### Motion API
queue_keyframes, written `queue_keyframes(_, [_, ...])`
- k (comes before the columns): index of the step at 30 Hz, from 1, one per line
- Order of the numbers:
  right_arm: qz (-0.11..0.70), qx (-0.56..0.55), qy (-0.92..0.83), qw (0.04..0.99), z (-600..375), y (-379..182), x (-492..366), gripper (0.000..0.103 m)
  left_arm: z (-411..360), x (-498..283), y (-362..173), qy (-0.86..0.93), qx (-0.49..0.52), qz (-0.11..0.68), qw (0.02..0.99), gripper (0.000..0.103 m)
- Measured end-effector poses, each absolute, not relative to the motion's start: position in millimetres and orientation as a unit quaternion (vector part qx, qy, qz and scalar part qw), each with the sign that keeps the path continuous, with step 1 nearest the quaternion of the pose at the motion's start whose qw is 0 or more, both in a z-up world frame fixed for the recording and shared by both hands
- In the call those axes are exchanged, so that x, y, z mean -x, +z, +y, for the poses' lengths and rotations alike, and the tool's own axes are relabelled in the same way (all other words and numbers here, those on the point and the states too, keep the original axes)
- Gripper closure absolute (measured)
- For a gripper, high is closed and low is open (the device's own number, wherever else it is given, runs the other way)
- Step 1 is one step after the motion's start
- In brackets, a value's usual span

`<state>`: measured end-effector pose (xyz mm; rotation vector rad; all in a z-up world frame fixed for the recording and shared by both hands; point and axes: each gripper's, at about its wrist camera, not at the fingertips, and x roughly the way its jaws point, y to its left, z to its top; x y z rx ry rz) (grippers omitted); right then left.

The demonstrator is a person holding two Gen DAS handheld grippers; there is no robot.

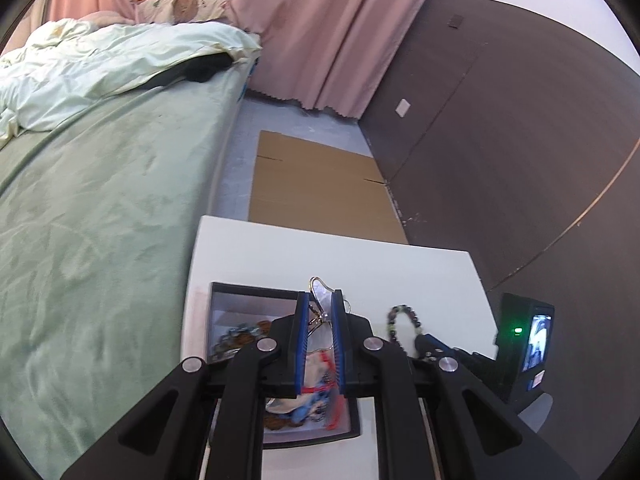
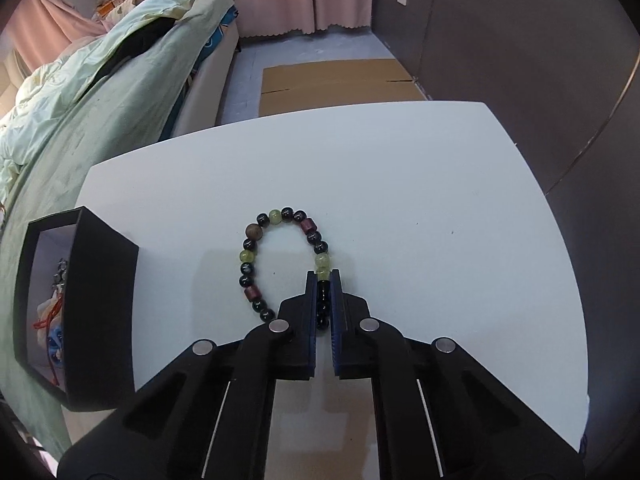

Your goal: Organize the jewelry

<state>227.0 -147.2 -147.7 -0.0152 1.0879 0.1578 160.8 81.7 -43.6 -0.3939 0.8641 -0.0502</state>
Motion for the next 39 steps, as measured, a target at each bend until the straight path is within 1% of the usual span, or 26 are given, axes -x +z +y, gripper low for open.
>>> queue_keyframes(3, [0.521,-0.021,0.091,0.849,-153.6,-146.0,-223.0,0.097,88.1,-159.2,-48.8,-0.019,0.198,0.43,0.88,0.092])
queue_keyframes(4, [0.518,-0.031,0.098,0.849,-155.1,-143.1,-222.1,0.097,89.7,-159.6,-51.1,-0.019,0.201,0.435,0.878,0.085])
queue_keyframes(5, [0.513,-0.038,0.102,0.852,-156.5,-137.9,-220.2,0.097,90.9,-159.2,-52.4,-0.019,0.205,0.438,0.875,0.077])
queue_keyframes(6, [0.505,-0.042,0.105,0.856,-157.5,-131.9,-217.8,0.097,92.1,-157.7,-52.4,-0.019,0.208,0.436,0.875,0.056])
queue_keyframes(7, [0.499,-0.047,0.109,0.858,-158.0,-127.2,-215.6,0.097,93.1,-154.0,-49.5,-0.014,0.208,0.427,0.88,0.044])
queue_keyframes(12, [0.461,-0.078,0.147,0.872,-157.7,-95.7,-201.9,0.097,91.9,-146.9,-43.0,-0.008,0.2,0.419,0.885,0.043])
queue_keyframes(14, [0.448,-0.089,0.162,0.875,-156.4,-84.0,-195.7,0.096,94.4,-144.0,-43.2,-0.002,0.203,0.42,0.885,0.041])
queue_keyframes(16, [0.438,-0.102,0.18,0.875,-155.2,-74.2,-190.5,0.096,97.4,-141.3,-41.4,0.004,0.205,0.415,0.887,0.034])
queue_keyframes(20, [0.424,-0.12,0.21,0.873,-153.7,-59.2,-179.0,0.096,102.9,-134.2,-36.2,0.017,0.204,0.402,0.892,0.024])
queue_keyframes(24, [0.408,-0.133,0.237,0.871,-148.2,-45.8,-169.5,0.096,111.1,-129.8,-34.1,0.036,0.207,0.394,0.895,0.008])
queue_keyframes(32, [0.38,-0.152,0.28,0.868,-130.9,-24.0,-153.2,0.096,129.6,-131.7,-44.2,0.058,0.235,0.414,0.877,0.009])
queue_keyframes(39, [0.384,-0.158,0.294,0.861,-113.1,-28.5,-154.9,0.096,135.9,-134.6,-47.1,0.059,0.249,0.417,0.872,0.009])
